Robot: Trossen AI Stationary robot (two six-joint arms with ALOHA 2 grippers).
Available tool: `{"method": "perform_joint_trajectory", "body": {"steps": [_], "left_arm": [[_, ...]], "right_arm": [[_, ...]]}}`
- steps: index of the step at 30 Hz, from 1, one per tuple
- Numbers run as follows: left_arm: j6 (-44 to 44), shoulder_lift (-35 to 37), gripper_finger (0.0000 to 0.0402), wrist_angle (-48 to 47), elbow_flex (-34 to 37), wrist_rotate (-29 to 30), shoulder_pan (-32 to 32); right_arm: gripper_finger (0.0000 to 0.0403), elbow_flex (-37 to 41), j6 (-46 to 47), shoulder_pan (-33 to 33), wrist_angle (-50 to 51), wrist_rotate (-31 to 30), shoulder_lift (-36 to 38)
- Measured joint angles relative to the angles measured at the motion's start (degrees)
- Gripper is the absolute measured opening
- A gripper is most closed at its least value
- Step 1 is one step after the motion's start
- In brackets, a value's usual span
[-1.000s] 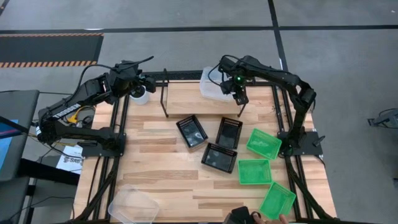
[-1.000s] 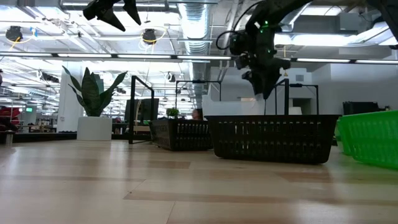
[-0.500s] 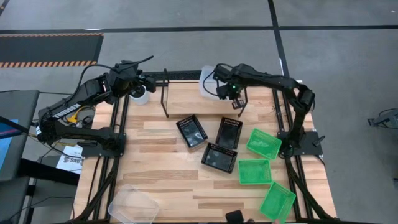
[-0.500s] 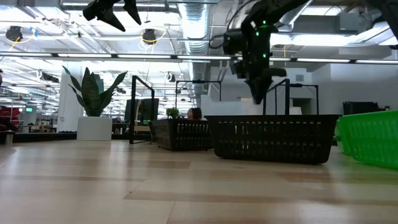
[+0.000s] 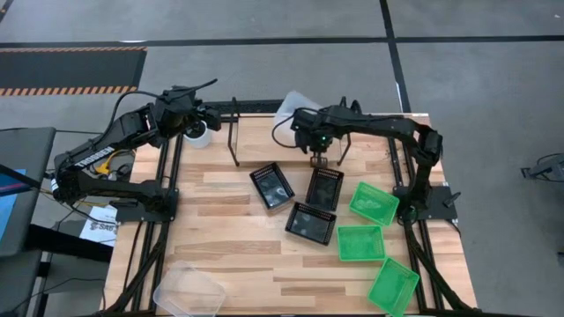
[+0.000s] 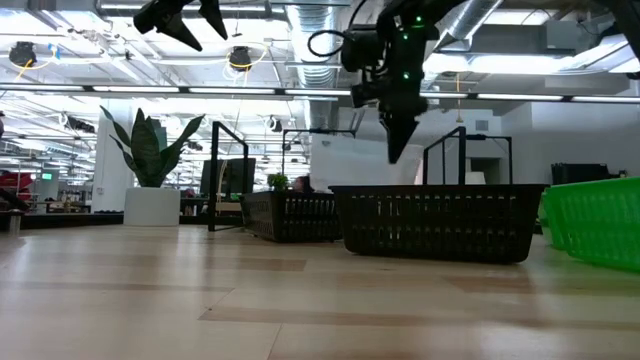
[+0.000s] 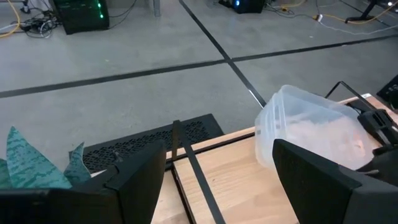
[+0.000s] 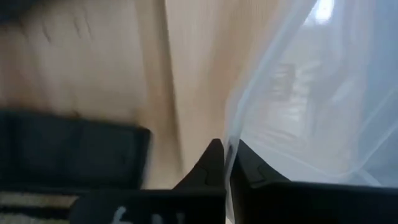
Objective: Stack baskets on shelf by color
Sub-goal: Stack the right transparent bin on top of the transparent bin on the shelf
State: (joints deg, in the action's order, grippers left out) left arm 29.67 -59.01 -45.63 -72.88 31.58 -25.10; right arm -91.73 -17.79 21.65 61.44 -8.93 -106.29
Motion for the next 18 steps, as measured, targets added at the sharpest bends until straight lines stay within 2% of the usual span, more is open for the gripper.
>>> {"method": "perform_joint_trajectory", "body": {"steps": [4, 8, 12, 18], "left_arm": [[0.1, 0.0, 0.0283, 0.0, 0.0, -1.4, 0.0], [0.1, 0.0, 0.0283, 0.0, 0.0, -2.8, 0.0], [0.1, 0.0, 0.0283, 0.0, 0.0, -5.3, 0.0], [-1.5, 0.0, 0.0283, 0.0, 0.0, -9.2, 0.0]], "right_arm": [[0.0013, -2.8, 12.9, -0.4, -0.1, 2.2, 0.1], [0.0007, -4.8, 21.9, -0.3, 1.0, 2.9, 0.1], [0.0009, -5.5, 31.9, 0.4, 0.8, 7.2, 0.1], [0.0019, -5.5, 40.4, -0.5, 0.7, 7.3, 0.1]]}}
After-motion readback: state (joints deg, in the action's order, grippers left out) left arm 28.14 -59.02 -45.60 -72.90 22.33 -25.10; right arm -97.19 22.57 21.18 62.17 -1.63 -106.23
